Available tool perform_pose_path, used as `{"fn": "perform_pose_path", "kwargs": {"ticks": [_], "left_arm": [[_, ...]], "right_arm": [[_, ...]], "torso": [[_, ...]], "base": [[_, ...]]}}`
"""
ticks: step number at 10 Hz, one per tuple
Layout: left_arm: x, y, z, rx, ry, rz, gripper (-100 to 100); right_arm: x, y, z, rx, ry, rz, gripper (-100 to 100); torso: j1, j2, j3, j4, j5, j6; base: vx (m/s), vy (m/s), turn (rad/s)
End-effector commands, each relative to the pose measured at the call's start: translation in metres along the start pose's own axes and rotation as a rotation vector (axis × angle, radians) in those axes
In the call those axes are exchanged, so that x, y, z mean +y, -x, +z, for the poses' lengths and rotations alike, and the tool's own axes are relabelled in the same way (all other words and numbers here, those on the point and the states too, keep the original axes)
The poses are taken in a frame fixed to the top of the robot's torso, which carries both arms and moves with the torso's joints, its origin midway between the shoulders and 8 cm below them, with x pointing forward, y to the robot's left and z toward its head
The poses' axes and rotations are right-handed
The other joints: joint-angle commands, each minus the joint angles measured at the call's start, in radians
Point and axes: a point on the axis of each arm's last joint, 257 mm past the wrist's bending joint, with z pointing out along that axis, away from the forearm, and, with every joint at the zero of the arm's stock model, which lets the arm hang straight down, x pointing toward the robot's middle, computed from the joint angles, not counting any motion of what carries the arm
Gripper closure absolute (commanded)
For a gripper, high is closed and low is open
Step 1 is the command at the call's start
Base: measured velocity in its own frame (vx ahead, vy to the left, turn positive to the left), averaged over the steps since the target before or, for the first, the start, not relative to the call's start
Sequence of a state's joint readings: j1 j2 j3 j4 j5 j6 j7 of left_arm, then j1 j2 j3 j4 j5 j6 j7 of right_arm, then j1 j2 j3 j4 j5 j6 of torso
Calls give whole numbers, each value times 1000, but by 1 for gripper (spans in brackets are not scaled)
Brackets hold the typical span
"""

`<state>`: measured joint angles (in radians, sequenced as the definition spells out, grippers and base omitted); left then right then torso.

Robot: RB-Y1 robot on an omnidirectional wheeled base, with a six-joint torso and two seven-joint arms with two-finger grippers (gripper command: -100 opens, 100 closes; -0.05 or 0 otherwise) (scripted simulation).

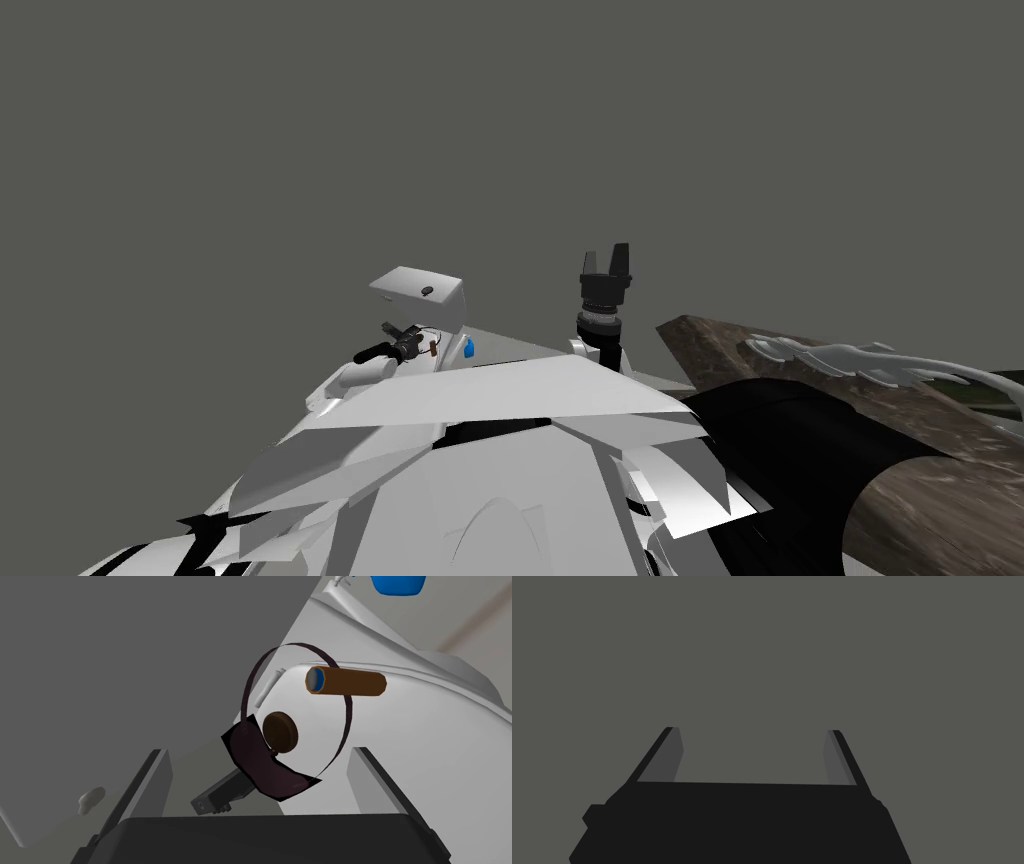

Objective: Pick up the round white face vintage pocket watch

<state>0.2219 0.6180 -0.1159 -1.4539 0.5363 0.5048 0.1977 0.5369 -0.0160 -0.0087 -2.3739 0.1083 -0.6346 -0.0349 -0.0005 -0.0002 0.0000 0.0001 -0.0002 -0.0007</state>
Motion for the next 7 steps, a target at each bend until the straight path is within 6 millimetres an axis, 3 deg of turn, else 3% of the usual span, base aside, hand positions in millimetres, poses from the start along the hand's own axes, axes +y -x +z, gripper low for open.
{"fn": "perform_pose_path", "kwargs": {"ticks": [1, 2, 3, 4, 5, 6, 7], "left_arm": [[4, 24, 2, -35, 57, -26, -100], [16, 29, 2, -49, 92, -30, -100], [6, 46, 3, -71, 112, -56, -100], [22, 56, 2, -93, 160, -65, -100], [25, 57, 2, -96, 168, -66, -100], [16, 73, 0, -120, 198, -96, -100], [30, 83, -1, -142, 234, -107, -100]], "right_arm": [[0, 0, 0, 0, 0, 0, 0], [0, 0, 0, 0, 0, 0, 0], [0, 0, 0, 0, 0, 0, 0], [0, 0, 0, 0, 0, 0, 0], [0, 0, 0, 0, 0, 0, 0], [0, 0, 0, 0, 0, 0, 0], [0, 0, 0, 0, 0, 0, 0]], "torso": [[0, 0, 0, 0, 0, 0], [0, -1, 0, 0, 0, 1], [-1, -1, 0, 0, 0, 0], [-1, -1, -1, 0, 0, 1], [-1, -1, 0, 0, 0, 0], [0, 0, 0, 0, 0, 0], [-1, -1, -1, 0, 0, 1]], "base": [[11, -25, -160], [12, -25, -106], [12, -41, -240], [11, -26, -64], [7, -11, 57], [16, -37, -152], [20, -29, -121]]}}
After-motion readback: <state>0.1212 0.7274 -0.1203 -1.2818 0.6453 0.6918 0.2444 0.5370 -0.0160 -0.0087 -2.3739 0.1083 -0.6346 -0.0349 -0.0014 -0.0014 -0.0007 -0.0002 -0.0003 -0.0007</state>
